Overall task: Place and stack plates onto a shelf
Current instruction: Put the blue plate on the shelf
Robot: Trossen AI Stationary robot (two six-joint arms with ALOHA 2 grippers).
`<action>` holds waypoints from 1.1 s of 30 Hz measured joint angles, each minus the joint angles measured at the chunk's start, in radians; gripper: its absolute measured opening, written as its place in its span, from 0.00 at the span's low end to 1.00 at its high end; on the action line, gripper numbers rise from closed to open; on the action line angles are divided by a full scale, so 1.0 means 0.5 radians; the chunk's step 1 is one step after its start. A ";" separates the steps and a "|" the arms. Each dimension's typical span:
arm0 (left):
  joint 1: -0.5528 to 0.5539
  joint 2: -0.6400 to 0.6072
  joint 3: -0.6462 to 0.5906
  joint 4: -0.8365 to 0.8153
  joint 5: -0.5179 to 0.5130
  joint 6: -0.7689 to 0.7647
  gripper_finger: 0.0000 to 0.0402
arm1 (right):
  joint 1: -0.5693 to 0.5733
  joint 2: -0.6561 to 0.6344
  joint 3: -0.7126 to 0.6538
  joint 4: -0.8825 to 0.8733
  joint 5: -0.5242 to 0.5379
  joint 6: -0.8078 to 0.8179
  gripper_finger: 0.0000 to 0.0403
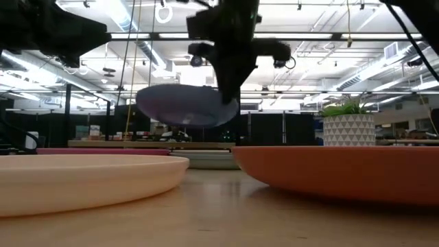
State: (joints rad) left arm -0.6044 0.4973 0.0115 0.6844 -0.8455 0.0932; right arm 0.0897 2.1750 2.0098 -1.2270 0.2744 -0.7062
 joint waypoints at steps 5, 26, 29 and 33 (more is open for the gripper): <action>-0.053 -0.001 0.007 -0.005 0.000 0.010 0.35 | -0.152 0.000 0.001 0.092 -0.001 -0.064 0.05; -0.057 -0.001 0.014 -0.049 0.000 -0.002 0.35 | -0.478 0.000 -0.028 0.377 -0.111 -0.154 0.06; -0.057 -0.001 0.014 -0.049 0.000 -0.006 0.35 | -0.490 -0.002 -0.087 0.419 -0.106 -0.166 0.06; -0.057 -0.001 0.014 -0.049 0.000 -0.006 0.35 | -0.508 -0.002 -0.201 0.485 0.080 -0.235 0.06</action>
State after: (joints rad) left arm -0.6327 0.4969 0.0185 0.6600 -0.8455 0.0902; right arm -0.1641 2.1738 1.9094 -0.9846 0.3146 -0.8238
